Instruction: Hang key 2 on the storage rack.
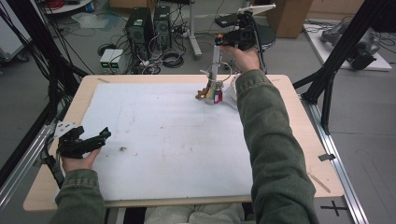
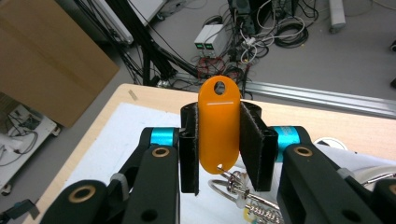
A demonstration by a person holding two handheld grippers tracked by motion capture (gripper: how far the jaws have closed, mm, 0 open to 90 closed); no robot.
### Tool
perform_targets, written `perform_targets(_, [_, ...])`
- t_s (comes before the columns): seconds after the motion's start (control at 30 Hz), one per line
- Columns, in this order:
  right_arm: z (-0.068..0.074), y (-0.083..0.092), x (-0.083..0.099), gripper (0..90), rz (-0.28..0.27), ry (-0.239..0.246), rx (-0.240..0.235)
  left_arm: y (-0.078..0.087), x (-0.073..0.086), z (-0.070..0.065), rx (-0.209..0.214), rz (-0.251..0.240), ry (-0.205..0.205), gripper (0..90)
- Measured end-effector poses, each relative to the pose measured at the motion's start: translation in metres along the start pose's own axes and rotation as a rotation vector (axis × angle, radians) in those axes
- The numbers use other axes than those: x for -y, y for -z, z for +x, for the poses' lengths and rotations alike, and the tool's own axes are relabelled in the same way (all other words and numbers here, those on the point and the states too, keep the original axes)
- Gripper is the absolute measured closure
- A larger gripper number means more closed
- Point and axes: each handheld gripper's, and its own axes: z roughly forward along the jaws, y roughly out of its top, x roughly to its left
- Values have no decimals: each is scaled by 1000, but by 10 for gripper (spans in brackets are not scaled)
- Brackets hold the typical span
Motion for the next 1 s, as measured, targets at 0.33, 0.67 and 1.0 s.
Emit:
perform_targets(0.33, [-5,-4,9,703,5,-4,5,-3,1,-1,5,27,-4,20])
perform_targets(0.67, [-14,-3,17,702,-1,-27,10,-5,1,-1,11,24,3,21])
perform_targets(1.0, [-14,6,21,635,-2,-27,14,-4,1,-2,16,22,3,20])
